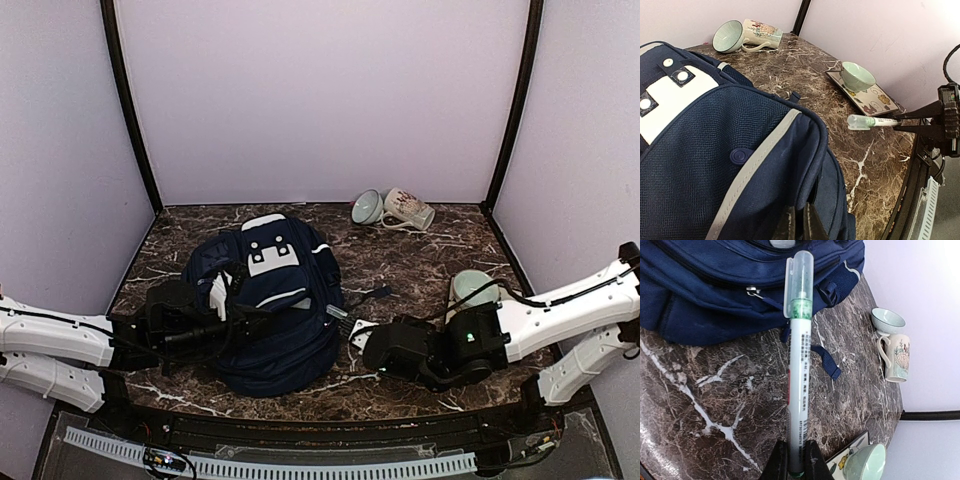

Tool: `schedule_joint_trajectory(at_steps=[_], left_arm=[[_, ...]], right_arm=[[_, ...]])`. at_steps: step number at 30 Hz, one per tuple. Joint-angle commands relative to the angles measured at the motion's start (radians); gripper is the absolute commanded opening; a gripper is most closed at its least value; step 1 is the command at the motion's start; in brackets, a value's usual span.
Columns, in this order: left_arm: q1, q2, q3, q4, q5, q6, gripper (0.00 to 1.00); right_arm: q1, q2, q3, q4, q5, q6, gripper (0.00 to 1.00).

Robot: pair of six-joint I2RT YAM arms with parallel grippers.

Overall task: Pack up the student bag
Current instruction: Place the pen in the upper front pocket of the bag.

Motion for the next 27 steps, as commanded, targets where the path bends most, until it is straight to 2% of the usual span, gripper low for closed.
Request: schedule_joint_trajectory(at_steps=[1,12,27], left_arm=[[-0.006,-0.029,-0.014,0.003,-0.008,-0.021,0.00],[-0.006,-0.044,-0.017,-0.005,-0.003,-0.024,0.00],[-0.006,-0.073,-0.030,0.026,0.067,-0.028,0.00]], right_arm=[[0.035,0.021,0.045,-0.008,-0.014,-0.073,0.00],[0.047,0.052,0.071,0.107,-0.114,-0.180,0.00],[0.031,0.180,0.116,0.278,-0.015,-0.323,0.00]])
